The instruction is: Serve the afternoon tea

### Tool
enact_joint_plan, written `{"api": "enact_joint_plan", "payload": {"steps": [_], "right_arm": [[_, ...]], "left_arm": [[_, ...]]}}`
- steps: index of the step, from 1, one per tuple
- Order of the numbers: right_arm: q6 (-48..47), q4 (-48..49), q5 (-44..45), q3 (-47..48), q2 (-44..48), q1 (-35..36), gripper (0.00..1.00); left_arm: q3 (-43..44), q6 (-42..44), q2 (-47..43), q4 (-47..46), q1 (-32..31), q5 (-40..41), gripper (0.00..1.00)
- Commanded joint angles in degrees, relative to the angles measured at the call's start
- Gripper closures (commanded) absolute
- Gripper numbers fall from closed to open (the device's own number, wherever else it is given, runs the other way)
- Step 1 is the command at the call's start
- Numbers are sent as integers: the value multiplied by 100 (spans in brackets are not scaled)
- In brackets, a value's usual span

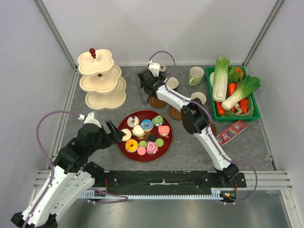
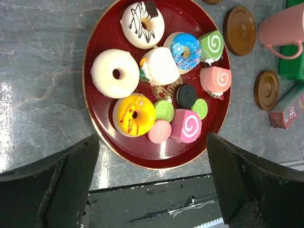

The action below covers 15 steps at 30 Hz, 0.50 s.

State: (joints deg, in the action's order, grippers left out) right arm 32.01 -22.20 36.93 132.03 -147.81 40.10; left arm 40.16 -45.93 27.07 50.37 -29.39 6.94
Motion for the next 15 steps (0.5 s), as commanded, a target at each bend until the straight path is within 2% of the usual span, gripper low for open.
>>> {"api": "enact_joint_plan", "payload": {"steps": [1,9,15], "right_arm": [[-300,673,-28,490,-406,-2,9],[77,769,-159,482,-635,-186,16],[139,585,-291,490,-688,-204,28]], "left_arm": [[-35,163,-53,-238,-6,-43,1],[-43,172,-97,-264,-6,-35,1],[-35,172,-158,-264,-6,-43,1]]}}
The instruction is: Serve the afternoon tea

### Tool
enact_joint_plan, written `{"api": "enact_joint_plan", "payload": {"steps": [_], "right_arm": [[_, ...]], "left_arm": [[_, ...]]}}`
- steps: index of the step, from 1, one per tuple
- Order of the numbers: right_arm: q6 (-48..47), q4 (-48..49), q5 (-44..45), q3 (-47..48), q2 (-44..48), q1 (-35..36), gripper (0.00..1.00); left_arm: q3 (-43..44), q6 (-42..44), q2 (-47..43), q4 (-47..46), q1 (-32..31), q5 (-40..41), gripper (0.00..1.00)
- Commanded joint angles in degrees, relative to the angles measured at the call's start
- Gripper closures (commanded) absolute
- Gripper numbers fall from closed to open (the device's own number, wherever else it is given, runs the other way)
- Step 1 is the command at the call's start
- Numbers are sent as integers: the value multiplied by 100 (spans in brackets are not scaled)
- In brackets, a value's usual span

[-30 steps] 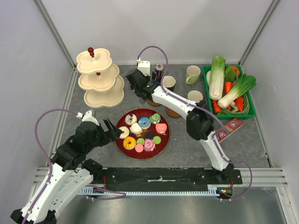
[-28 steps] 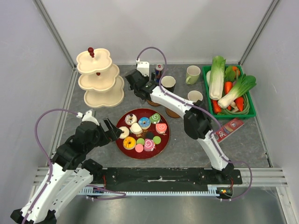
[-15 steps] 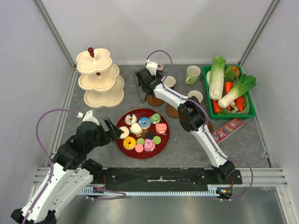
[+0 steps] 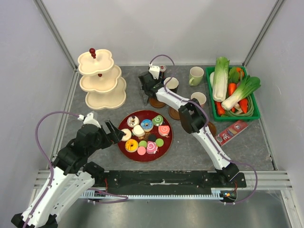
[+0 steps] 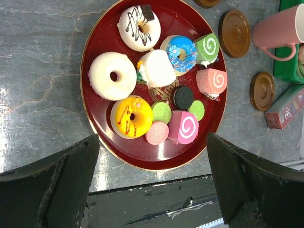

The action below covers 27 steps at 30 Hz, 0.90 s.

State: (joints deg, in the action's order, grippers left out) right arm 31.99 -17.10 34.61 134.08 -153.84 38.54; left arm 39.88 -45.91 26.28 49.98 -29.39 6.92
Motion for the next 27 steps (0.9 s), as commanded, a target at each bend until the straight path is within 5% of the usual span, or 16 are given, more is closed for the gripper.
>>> {"api": "enact_joint_plan", "payload": {"steps": [1,15,27], "right_arm": [[150,-3,-34,303,-120,-49,30],[747,-408,-393,522,-374,-268,58],[985,-443,-710,909,-656,-453,70]], "left_arm": [[-15,170,-97,-225,-6,-41,1],[-15,170,-132,-225,-6,-24,1],[-24,144,-106,-225,-14,29,0]]}}
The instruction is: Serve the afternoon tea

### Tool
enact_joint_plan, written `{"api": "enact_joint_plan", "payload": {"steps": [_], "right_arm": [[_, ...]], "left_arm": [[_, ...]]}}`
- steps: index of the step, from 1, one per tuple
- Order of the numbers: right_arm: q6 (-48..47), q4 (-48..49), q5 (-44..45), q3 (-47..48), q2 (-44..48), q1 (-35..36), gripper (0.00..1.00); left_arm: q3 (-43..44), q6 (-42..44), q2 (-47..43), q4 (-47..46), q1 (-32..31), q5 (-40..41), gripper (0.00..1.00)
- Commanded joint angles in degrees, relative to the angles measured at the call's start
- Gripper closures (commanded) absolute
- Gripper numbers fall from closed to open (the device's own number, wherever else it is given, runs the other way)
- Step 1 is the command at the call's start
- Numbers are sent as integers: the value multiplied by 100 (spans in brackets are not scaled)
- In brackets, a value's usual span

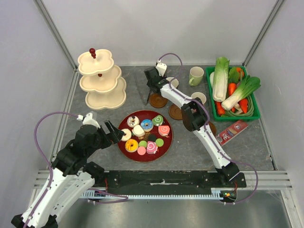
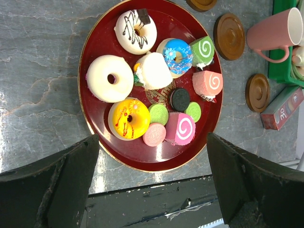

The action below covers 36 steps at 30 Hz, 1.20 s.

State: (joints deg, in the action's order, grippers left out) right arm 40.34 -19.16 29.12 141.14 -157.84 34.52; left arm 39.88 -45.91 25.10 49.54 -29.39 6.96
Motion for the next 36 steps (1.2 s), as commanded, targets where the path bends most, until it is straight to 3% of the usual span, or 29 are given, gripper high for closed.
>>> {"api": "enact_joint_plan", "payload": {"steps": [1,7,11,24,29,36], "right_arm": [[124,-238,-144,203,-256,-60,72],[80,-141,-74,80,-90,-51,93],[71,122,-21,-174,262,-51,100],[-88,712,-644,-938,2045,142,100],[-105,1001,-1267,-2018,3327,266,100],[500,2274,-2559,-4856,5770,300,100]], "left_arm": [[-24,135,30,-181,-6,16,1],[-24,135,21,-155,-23,42,1],[-15,126,3,-138,-6,51,1],[125,302,-278,-532,-14,-431,1],[345,346,-295,-945,-6,-1082,1],[399,197,-199,-2270,-14,-2486,1]]}}
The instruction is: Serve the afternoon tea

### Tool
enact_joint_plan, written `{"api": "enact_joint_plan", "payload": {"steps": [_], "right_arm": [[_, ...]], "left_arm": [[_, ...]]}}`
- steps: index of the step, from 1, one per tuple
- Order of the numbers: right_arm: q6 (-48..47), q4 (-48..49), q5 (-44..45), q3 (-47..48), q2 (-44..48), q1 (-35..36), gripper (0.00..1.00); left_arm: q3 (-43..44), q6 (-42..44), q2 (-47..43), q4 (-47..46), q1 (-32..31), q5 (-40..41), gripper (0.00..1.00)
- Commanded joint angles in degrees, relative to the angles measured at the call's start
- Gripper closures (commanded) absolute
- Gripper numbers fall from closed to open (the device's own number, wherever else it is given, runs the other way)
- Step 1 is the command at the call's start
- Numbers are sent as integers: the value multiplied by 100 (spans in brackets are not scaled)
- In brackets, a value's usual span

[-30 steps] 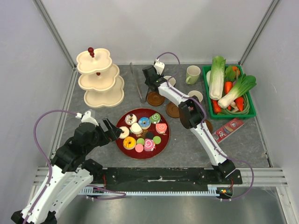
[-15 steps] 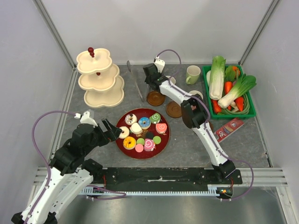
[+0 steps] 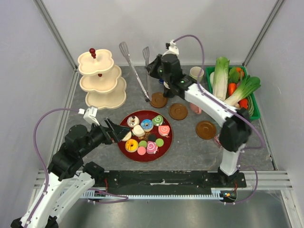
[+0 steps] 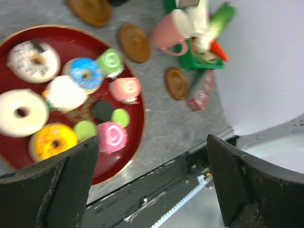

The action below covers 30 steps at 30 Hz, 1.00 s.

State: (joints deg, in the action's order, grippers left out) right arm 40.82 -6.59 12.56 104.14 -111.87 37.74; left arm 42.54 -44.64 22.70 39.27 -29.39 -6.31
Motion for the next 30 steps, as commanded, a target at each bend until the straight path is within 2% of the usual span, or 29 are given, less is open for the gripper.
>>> {"api": "enact_joint_plan", "payload": {"steps": [1,7,12,21,30], "right_arm": [[549,1132,-1043,-1516,1420,14,100],[1094,1529,-993,-3143,2801,216,100],[1218,1556,-676,-3541,3373,366,100],[1657,1775,-500,-3945,3585,506,100],[1912,2117,-412,-4138,3813,752,100]], "left_arm": [[53,-26,103,-1585,-6,-1415,1],[-474,-922,752,-3842,-14,-2374,1],[-730,-1380,1420,-5392,-58,-2937,1],[-792,-1626,2247,-6720,-286,-2718,1],[-475,-1486,3030,-6844,-392,-2622,1]]}}
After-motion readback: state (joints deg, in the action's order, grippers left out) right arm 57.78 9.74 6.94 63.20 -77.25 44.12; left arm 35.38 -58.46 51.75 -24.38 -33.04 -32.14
